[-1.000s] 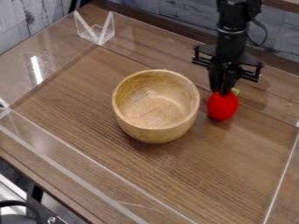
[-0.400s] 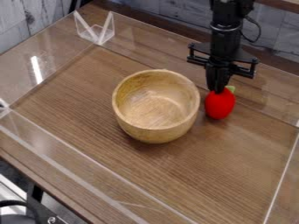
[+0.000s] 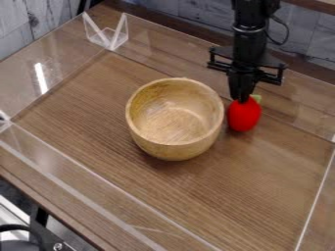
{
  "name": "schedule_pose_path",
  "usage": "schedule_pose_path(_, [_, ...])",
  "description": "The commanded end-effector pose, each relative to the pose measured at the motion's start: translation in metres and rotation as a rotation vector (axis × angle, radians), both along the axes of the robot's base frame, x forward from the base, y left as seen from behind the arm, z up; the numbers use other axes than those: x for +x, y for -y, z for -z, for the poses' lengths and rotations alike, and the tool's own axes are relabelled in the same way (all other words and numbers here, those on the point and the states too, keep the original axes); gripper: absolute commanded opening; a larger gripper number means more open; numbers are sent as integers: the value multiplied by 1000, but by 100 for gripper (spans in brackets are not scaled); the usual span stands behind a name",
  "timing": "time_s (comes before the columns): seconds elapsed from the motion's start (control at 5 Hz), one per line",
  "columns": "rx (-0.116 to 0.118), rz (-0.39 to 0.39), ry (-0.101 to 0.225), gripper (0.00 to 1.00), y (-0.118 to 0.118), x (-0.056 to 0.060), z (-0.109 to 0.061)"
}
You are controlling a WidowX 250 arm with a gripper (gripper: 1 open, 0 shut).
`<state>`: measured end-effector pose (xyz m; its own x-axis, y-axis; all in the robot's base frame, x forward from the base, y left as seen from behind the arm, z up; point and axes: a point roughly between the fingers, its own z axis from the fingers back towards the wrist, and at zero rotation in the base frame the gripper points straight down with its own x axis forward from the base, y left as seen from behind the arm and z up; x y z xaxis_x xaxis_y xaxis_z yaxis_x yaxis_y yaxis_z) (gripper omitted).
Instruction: Move the red fruit to the right side of the table
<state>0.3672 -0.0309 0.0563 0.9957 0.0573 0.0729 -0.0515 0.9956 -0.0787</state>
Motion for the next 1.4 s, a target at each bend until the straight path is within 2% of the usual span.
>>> schedule_pose_path(0.0, [-8, -14, 102, 0, -7, 11, -35])
schedule_pose_path(0.2, [-12, -14, 103, 0, -8, 11, -35])
schedule_pose_path(0.4, [-29, -7, 144, 0, -7, 4, -58])
schedule_pose_path(0.6, [-47, 12, 188, 0, -2, -10, -85])
schedule_pose_path(1.0, [-80, 71, 214, 0, 14, -46, -106])
schedule_pose_path(1.2, [-90, 116, 205, 0, 25, -66, -106])
